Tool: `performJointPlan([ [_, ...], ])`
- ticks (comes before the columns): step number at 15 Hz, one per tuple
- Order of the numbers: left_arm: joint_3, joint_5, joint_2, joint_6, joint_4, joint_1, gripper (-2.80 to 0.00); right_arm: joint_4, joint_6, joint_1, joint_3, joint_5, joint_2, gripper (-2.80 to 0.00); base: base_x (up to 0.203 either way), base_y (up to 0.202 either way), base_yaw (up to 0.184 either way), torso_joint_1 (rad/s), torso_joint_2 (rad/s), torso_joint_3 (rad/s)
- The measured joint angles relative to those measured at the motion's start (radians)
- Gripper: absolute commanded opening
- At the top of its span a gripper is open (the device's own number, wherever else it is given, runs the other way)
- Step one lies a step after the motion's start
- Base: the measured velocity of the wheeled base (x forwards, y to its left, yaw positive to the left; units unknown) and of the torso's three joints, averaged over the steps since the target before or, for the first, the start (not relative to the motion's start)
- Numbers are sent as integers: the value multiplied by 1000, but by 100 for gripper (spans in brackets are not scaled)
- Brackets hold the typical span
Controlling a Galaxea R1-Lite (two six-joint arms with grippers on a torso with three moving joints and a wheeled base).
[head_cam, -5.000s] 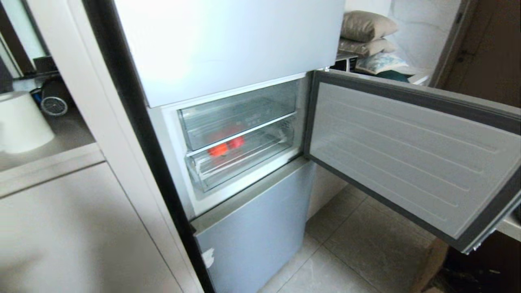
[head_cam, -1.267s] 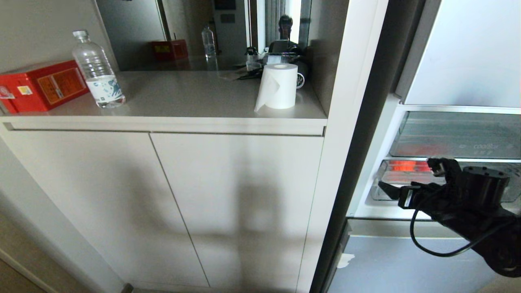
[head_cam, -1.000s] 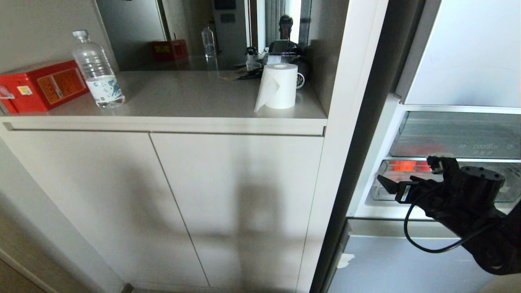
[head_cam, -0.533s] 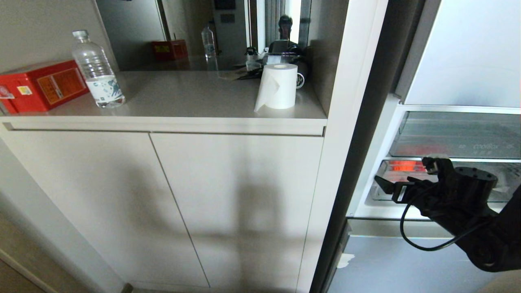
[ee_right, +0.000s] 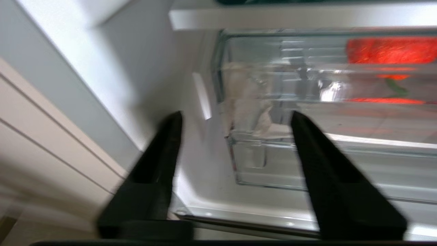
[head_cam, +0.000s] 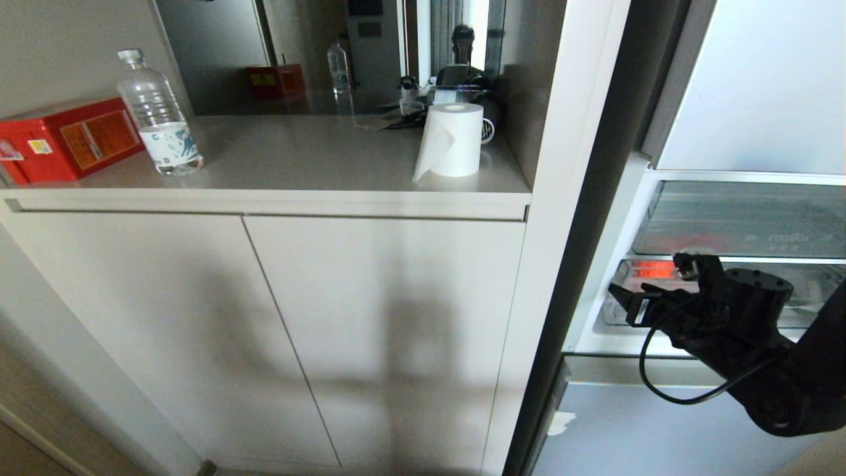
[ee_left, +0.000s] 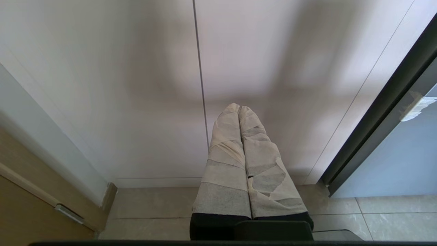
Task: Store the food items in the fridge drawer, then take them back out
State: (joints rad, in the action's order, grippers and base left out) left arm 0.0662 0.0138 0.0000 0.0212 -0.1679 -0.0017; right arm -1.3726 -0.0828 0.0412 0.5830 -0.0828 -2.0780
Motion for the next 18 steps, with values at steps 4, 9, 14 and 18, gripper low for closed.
performJointPlan([
  [4,0,0,0,0,0,1,-280,3,1,40,15,7,-6,-280,0,0,0,0,0,0],
  [9,0,0,0,0,0,1,-280,-4,-3,60,-1,9,-4,-280,0,0,0,0,0,0],
  [14,0,0,0,0,0,0,-280,-3,-37,62,-156,1,98,-280,0,0,0,0,0,0],
  [18,0,0,0,0,0,0,-280,-42,-54,65,-379,-6,222,-280,0,0,0,0,0,0],
])
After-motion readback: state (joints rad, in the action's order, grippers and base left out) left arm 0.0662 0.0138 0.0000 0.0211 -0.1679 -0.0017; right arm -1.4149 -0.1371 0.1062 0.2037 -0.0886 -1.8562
